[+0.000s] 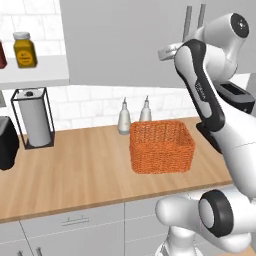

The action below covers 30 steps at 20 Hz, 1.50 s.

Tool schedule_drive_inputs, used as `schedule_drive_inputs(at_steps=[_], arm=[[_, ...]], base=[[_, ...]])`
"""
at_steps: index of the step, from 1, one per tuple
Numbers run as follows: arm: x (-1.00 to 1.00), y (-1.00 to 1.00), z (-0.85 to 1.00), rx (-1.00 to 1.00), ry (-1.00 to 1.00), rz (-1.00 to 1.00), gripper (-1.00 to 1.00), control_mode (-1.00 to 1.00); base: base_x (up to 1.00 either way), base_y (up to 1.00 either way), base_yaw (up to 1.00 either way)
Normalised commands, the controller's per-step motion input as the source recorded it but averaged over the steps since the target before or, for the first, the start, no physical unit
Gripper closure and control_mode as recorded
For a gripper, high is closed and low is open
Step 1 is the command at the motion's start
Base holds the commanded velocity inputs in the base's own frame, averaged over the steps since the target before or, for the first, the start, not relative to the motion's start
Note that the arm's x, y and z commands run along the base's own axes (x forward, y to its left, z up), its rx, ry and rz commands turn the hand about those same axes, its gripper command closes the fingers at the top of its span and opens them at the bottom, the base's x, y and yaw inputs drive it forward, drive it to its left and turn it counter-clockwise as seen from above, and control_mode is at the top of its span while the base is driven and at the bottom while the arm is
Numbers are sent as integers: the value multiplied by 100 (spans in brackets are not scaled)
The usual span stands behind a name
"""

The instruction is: Open the cabinet, pick up the bread from the cabinet and place it in the basket. Then move the basket to the dining counter.

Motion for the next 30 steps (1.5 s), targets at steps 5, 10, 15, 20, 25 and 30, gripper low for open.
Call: schedule_drive_inputs(at_steps=[5, 10, 15, 20, 25, 30], arm=[[-39, 100, 37, -5, 1, 0, 100, -100], [-53, 100, 30, -6, 0, 0, 100, -100], [-75, 100, 10, -4, 0, 1, 100, -100], [-64, 100, 0, -11, 0, 0, 100, -100], [-55, 100, 0, -21, 0, 0, 100, -100], [-48, 100, 0, -20, 0, 0, 100, -100]], base=[[0, 0, 0], [0, 0, 0], [0, 0, 0], [0, 0, 0], [0, 0, 0], [0, 0, 0]])
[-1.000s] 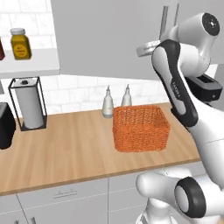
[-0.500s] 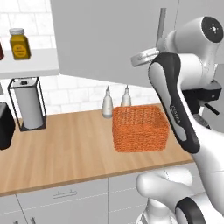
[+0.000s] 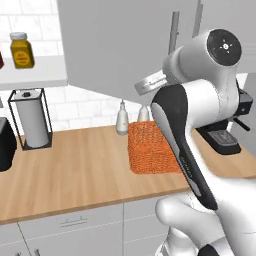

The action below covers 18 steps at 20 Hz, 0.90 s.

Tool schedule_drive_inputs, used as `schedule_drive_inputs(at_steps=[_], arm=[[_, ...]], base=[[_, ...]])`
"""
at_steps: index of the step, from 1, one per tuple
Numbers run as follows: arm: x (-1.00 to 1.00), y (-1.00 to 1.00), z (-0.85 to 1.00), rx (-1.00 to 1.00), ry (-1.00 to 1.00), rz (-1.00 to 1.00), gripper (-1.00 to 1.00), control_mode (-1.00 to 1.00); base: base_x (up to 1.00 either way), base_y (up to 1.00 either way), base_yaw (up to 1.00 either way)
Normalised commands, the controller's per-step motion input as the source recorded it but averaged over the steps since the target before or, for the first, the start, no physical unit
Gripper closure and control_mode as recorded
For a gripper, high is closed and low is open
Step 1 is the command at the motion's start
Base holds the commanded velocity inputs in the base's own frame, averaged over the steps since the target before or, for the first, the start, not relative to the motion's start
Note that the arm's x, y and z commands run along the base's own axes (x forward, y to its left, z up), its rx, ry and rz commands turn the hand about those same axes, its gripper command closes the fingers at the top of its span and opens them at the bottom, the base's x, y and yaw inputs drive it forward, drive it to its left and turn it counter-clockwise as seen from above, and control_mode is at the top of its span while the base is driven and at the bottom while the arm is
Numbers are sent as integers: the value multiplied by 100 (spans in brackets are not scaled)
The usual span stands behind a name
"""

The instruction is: Open the cabinet, pick up the bread from the cabinet and place it in the basket. Then move the basket to the dining counter.

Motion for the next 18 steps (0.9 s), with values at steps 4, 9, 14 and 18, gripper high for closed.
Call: schedule_drive_inputs(at_steps=[4, 9, 14, 18], arm=[[-64, 100, 0, -10, 0, 0, 100, -100], [-84, 100, 0, -1, 2, 4, 100, -100], [-94, 84, 9, 9, 0, 5, 100, -100], [-100, -29, 49, 30, -22, -3, 100, -100]], base=[[0, 0, 0], [0, 0, 0], [0, 0, 0], [0, 0, 0]])
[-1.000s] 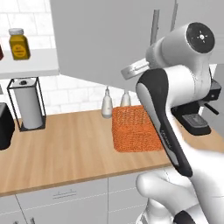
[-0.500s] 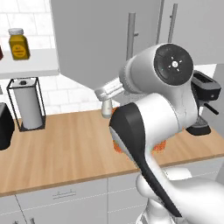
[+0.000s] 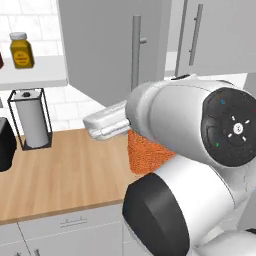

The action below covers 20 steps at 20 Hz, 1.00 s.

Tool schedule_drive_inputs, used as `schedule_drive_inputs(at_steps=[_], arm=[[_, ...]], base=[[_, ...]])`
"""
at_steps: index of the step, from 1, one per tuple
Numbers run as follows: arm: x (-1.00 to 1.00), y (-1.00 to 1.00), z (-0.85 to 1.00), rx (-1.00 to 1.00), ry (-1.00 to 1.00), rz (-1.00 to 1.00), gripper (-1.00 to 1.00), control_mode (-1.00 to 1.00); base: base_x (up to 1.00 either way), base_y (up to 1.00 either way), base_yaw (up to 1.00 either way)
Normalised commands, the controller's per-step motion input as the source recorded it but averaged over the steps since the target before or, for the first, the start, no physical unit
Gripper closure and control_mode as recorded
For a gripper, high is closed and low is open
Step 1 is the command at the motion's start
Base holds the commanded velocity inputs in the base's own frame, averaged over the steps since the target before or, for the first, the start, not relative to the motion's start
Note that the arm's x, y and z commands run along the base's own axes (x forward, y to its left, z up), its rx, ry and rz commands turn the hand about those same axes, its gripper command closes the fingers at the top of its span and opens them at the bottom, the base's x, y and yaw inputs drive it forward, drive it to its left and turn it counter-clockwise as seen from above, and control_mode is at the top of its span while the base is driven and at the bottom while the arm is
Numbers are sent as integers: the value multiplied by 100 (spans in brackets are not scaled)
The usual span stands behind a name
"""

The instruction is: Open the cabinet, pick up the bread from the cabinet and place it in the basket. Then move the basket to the dining counter.

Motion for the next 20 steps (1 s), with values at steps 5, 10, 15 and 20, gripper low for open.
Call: schedule_drive_inputs(at_steps=[5, 10, 15, 20], arm=[[-26, -97, -10, 49, -4, -8, 100, -100], [-4, -100, -14, 62, -13, 1, 100, -100], [6, -100, -22, 72, -13, 10, 100, -100], [31, -80, 0, 62, -12, 22, 100, -100]], base=[[0, 0, 0], [0, 0, 0], [0, 0, 0], [0, 0, 0]])
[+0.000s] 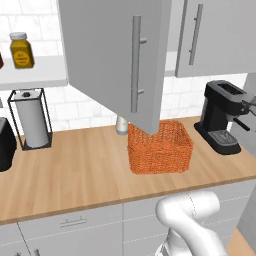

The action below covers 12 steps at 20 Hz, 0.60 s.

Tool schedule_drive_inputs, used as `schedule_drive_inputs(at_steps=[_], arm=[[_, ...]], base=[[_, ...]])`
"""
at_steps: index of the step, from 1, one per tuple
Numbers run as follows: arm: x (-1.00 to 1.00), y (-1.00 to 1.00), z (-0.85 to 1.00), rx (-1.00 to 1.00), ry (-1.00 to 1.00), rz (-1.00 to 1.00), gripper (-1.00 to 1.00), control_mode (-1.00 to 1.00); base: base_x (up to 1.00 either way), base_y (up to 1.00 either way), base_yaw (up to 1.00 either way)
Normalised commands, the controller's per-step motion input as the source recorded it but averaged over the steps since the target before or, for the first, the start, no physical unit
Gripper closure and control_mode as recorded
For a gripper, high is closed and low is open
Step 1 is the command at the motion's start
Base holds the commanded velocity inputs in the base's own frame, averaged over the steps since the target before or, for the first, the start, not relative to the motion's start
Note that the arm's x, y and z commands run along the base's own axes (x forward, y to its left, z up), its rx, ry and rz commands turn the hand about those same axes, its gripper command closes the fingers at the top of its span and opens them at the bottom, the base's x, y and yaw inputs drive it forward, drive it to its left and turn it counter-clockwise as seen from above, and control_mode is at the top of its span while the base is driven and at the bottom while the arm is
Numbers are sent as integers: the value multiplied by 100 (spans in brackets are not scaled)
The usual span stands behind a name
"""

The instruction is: Open the cabinet, pick up the bread from the cabinet and place it in the basket. Then move the basket to the dining counter.

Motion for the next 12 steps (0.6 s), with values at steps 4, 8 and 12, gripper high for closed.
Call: schedule_drive_inputs(at_steps=[4, 8, 12], arm=[[89, -31, 0, 30, 7, 35, 100, -100], [93, -1, 0, 19, 23, 34, 100, -100], [85, 11, -1, 17, 29, 25, 100, -100]], base=[[0, 0, 0], [0, 0, 0], [0, 0, 0]])
